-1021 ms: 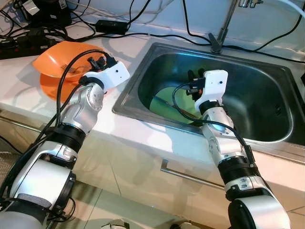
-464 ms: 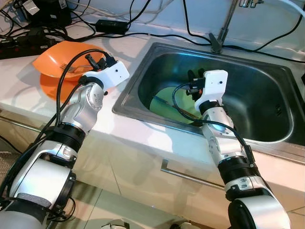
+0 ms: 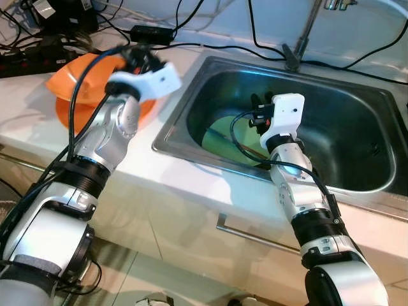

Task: Kitchen organization

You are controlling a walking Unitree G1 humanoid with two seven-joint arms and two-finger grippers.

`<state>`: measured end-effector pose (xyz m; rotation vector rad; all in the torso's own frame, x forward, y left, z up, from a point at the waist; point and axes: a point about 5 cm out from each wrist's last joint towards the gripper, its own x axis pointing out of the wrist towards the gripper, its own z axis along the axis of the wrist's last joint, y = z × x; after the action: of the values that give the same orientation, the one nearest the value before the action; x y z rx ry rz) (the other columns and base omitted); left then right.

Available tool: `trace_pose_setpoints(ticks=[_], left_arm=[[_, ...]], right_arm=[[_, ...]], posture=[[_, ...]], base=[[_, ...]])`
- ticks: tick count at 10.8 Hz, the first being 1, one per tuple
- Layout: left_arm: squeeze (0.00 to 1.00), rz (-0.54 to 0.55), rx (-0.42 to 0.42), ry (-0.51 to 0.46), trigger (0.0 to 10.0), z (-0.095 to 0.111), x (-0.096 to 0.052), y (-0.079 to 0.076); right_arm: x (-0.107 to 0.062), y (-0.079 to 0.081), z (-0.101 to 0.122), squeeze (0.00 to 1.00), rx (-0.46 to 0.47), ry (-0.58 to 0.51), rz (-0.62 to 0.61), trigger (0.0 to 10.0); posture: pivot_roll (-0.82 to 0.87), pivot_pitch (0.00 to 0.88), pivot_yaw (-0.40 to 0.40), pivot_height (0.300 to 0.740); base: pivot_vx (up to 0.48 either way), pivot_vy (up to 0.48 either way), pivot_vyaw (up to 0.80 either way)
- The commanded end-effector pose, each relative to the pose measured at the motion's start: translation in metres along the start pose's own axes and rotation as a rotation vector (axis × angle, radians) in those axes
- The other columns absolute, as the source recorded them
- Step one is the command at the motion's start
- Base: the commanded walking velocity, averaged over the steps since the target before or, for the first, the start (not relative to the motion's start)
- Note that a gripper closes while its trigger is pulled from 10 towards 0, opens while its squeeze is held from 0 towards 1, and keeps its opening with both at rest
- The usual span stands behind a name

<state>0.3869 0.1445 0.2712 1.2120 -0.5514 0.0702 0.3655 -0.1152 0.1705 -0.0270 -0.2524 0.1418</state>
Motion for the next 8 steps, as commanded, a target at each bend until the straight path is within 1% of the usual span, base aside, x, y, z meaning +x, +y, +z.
trace_pose_setpoints(ticks=[1,2,3,4,5,7,8], left_arm=[[0.0,0.088,-0.088,-0.118,10.0,0.022,0.004,0.014],[0.0,0.094,-0.18,-0.216,10.0,0.039,0.002,0.018],[0.0,0.075,-0.327,-0.333,10.0,0.058,-0.002,0.02],[0.0,0.032,-0.488,-0.383,10.0,0.069,-0.006,0.018],[0.0,-0.005,-0.733,-0.362,10.0,0.071,-0.007,0.016],[0.0,-0.077,-1.069,-0.348,10.0,0.074,-0.011,0.009],[0.0,-0.108,-1.198,-0.336,10.0,0.074,-0.012,0.003]], right_arm=[[0.001,0.0,0.0,0.0,-0.005,0.006,-0.002,10.0],[0.001,-0.001,0.0,0.0,-0.004,0.005,-0.003,10.0],[0.001,0.0,0.001,0.0,-0.003,0.003,-0.003,10.0],[0.0,0.0,0.001,0.38,-0.002,0.002,-0.003,10.0],[0.0,0.0,0.001,1.0,0.0,-0.001,-0.001,10.0],[0.0,0.002,0.002,1.0,-0.046,-0.011,0.021,10.0],[0.0,0.005,0.003,1.0,-0.061,-0.019,0.052,10.0]], posture=[[0.08,0.047,-0.037,0.74],[0.08,0.047,-0.037,0.74],[0.08,0.048,-0.037,0.74],[0.08,0.048,-0.035,0.74],[0.08,0.048,-0.034,0.74],[0.08,0.043,-0.035,0.74],[0.08,0.042,-0.036,0.74]], base=[[0.0,0.0,0.0],[0.0,0.0,0.0],[0.0,0.0,0.0],[0.0,0.0,0.0],[0.0,0.0,0.0],[0.0,0.0,0.0],[0.0,0.0,0.0]])
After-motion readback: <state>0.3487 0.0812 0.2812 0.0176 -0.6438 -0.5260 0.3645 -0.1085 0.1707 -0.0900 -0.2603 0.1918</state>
